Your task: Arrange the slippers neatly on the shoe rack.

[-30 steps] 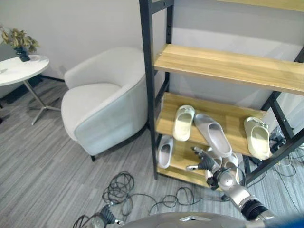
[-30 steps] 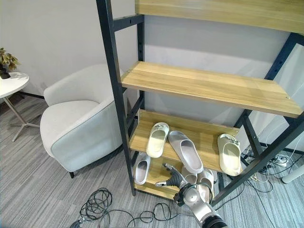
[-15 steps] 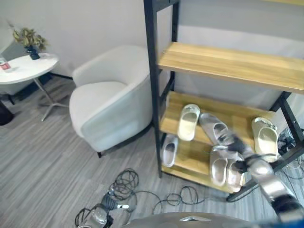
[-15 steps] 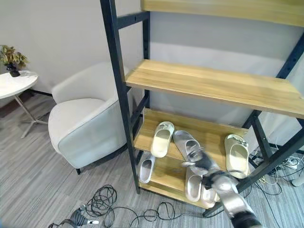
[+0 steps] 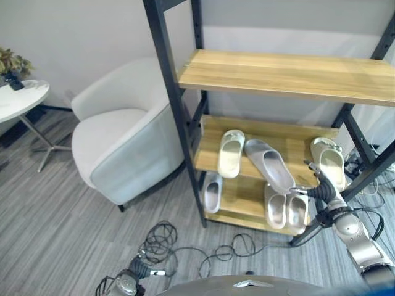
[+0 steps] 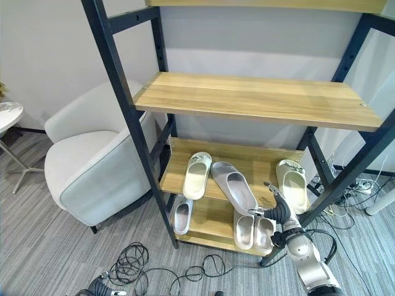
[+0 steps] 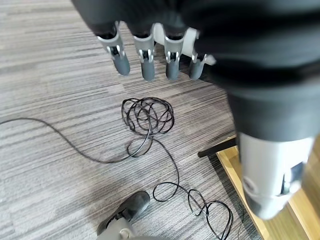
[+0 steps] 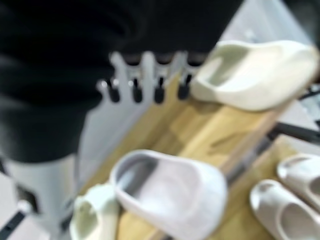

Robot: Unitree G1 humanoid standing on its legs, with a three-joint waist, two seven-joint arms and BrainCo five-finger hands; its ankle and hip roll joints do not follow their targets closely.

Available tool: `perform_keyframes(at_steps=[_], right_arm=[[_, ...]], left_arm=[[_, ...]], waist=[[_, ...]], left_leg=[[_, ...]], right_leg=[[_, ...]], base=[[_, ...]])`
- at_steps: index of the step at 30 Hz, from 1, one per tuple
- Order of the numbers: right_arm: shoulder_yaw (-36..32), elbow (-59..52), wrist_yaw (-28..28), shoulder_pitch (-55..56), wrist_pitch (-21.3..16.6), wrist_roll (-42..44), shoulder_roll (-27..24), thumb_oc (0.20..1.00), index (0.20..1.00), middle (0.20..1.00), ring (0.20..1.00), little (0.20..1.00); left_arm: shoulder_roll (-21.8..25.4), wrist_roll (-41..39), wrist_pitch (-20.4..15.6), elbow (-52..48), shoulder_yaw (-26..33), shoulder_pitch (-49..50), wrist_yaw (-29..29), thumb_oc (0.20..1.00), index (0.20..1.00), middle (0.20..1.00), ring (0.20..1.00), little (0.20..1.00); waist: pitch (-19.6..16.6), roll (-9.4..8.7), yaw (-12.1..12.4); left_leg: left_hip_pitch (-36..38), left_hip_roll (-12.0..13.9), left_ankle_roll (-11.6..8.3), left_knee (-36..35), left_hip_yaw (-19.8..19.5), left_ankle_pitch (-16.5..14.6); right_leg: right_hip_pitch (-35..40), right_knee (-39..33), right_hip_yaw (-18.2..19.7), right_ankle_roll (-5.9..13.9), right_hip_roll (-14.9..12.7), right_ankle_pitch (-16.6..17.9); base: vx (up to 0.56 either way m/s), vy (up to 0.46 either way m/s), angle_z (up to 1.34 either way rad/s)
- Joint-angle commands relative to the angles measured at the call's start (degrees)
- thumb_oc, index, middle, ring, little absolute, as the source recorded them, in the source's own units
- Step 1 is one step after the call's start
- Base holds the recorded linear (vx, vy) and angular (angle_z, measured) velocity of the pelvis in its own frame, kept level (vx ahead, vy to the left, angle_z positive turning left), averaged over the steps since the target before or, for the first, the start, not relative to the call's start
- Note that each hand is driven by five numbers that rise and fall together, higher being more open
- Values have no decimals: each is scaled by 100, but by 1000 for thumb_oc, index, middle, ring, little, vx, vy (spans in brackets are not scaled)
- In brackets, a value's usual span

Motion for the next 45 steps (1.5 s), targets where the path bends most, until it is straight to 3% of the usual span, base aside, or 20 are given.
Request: perform_keyframes(at_steps=[1, 18, 45], right_arm=[[-62, -29, -293, -693, -126, -202, -180, 1000, 1000, 1000, 1000, 1000], [405, 1046, -715, -2102, 355, -327, -455, 1000, 1000, 1000, 1000, 1000], [455, 2061, -1178, -2957, 609, -65, -460, 1000, 1000, 1000, 1000, 1000]], left_arm=[[26, -54, -37, 398, -337, -530, 85, 1000, 1000, 1000, 1000, 1000], [29, -328, 20, 568, -558, -722, 128, 1000, 1000, 1000, 1000, 1000], [99, -756, 9, 433, -632, -956, 206, 1000, 1000, 1000, 1000, 1000]], waist=[[102, 265, 115], [308, 175, 296], [626, 427, 360]], left_leg=[[-70, 170, -158, 57, -101, -313], [-369, 167, -171, 57, -223, -296], [-726, 89, -174, 57, -317, -252]], right_leg=[[385, 106, -308, 308, -77, -709], [176, 89, -458, 302, -90, -715], [-136, 137, -564, 273, -126, -759]], base=[[23, 3, 8], [13, 1, 5], [13, 1, 2]])
